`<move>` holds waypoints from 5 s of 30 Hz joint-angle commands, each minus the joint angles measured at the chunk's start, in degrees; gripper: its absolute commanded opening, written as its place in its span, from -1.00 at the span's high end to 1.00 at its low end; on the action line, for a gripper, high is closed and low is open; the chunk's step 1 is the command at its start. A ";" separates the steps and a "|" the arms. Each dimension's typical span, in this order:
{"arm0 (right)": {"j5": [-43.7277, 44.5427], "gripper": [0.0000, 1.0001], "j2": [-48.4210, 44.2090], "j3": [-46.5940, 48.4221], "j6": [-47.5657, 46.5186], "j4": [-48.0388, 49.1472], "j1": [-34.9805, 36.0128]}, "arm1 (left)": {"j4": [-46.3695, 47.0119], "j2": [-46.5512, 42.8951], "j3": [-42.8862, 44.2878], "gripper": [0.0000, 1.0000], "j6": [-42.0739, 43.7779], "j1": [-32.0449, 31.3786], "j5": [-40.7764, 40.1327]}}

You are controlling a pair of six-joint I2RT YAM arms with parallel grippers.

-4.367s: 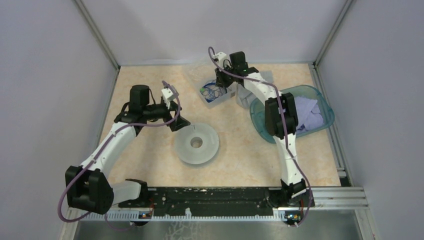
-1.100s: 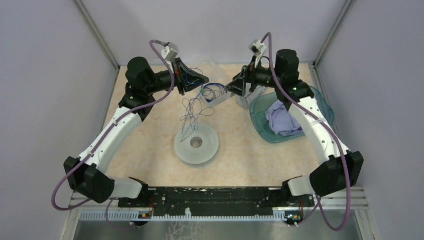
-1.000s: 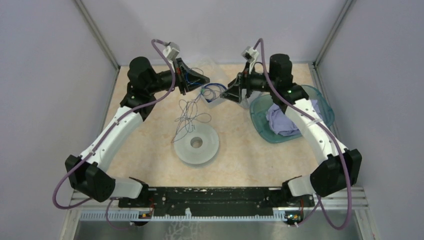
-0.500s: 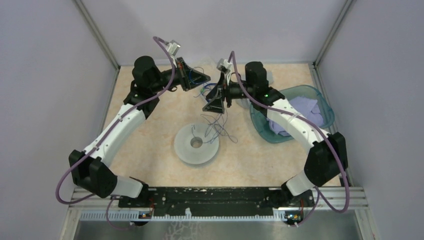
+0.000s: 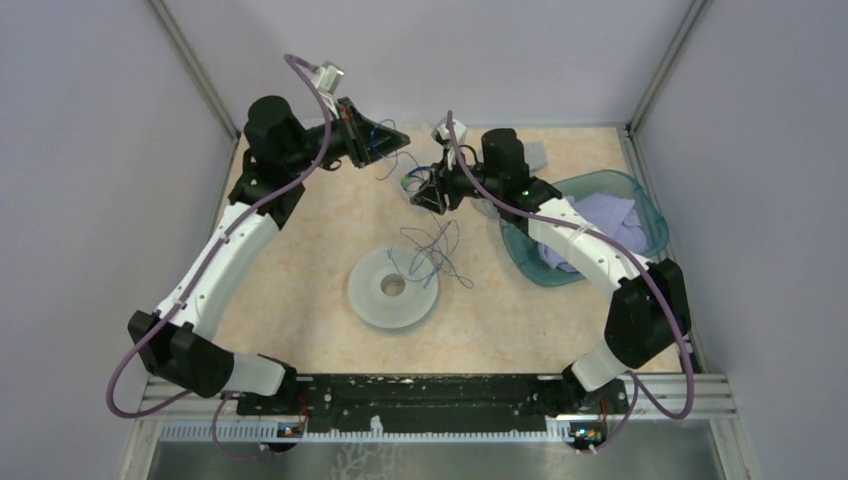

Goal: Wrap the cables
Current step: Adjust the cable at the center of the board.

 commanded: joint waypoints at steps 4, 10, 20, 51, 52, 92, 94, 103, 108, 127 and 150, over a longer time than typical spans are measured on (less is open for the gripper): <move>17.91 0.07 0.22 -2.84 -4.22 -0.71 -0.33 | -0.52 -3.52 9.28 1.00 -3.62 4.51 7.47; 15.88 -0.11 1.49 -4.59 -6.16 -5.68 -1.41 | -4.00 -3.66 14.83 1.00 -2.18 6.16 8.57; -3.76 -0.15 1.05 -4.16 0.14 -2.20 -1.76 | -4.87 -2.52 16.09 1.00 -1.67 6.52 7.58; 0.56 -0.19 18.51 14.49 28.09 2.83 3.34 | 2.14 -4.39 8.88 1.00 -3.70 6.42 11.63; 0.19 -0.20 18.60 14.97 28.77 3.06 3.35 | 2.12 -4.46 8.92 1.00 -3.70 6.42 11.66; 24.62 1.00 -7.56 23.96 -1.30 -21.55 -22.03 | -23.76 -11.07 13.74 1.00 46.55 9.33 -29.11; 26.80 1.00 -9.93 24.06 -3.22 -21.50 -23.69 | -22.74 -11.40 10.70 1.00 52.74 10.06 -35.29; 10.03 1.00 -11.01 26.25 -8.92 -27.73 -24.37 | -25.12 -9.72 -7.30 1.00 77.38 11.79 -42.68; -6.23 1.00 -9.73 21.85 -7.35 -26.83 -22.05 | -37.74 -4.73 -8.95 0.61 82.18 11.78 -26.11; -30.51 1.00 -6.73 16.08 -2.46 -17.41 -12.94 | -17.14 6.16 7.82 -0.70 45.08 0.16 22.07; 21.23 0.22 -10.81 15.73 -3.24 -24.07 -13.03 | -4.33 2.44 1.92 1.00 29.01 -4.93 0.36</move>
